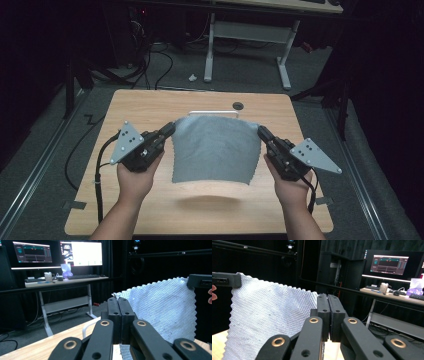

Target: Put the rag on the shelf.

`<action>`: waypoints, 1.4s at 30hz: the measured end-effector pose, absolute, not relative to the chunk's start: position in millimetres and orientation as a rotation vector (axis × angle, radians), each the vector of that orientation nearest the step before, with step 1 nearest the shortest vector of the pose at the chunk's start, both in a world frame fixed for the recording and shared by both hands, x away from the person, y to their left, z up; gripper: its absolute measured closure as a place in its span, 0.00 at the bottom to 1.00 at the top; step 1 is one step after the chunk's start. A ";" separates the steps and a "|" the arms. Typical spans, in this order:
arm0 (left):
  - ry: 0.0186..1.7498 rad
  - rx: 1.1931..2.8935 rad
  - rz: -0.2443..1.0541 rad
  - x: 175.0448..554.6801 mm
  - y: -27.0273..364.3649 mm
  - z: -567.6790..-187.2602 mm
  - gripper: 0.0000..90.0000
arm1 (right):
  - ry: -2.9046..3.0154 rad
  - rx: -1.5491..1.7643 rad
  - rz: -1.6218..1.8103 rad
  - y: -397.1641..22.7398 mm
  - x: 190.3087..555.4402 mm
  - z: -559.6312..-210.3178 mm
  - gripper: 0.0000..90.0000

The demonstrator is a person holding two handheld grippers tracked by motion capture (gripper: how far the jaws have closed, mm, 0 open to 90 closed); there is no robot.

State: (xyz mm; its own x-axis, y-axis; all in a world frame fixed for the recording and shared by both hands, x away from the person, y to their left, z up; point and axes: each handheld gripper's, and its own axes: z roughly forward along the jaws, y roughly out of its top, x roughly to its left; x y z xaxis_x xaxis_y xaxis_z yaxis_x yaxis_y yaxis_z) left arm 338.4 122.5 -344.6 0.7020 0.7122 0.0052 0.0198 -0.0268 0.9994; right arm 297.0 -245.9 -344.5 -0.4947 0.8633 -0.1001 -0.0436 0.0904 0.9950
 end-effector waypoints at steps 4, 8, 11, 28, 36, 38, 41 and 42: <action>0.640 1.517 0.636 353.7 120.7 -335.9 1.00 | 1.596 0.849 1.513 -249.1 308.1 -337.0 1.00; 0.640 1.527 0.680 370.9 115.7 -323.8 1.00 | 1.579 0.871 1.502 -251.6 323.5 -328.1 1.00; 0.633 1.527 0.713 379.4 112.6 -316.9 1.00 | 1.568 0.870 1.489 -252.5 331.9 -322.2 1.00; 0.684 1.587 0.814 447.2 99.5 -300.3 1.00 | 1.597 0.909 1.353 -246.6 405.6 -296.8 1.00; 0.755 1.620 0.833 476.9 99.4 -310.7 1.00 | 1.605 0.957 1.346 -238.4 441.1 -311.6 1.00; 0.769 1.616 0.827 481.6 99.8 -311.0 1.00 | 1.618 0.960 1.309 -236.0 446.9 -316.6 1.00; 0.791 1.664 0.828 491.6 93.8 -318.9 1.00 | 1.631 0.963 1.265 -235.4 455.4 -320.0 1.00; 0.791 1.664 0.828 491.6 93.8 -318.9 1.00 | 1.636 0.972 1.248 -235.3 458.6 -321.4 1.00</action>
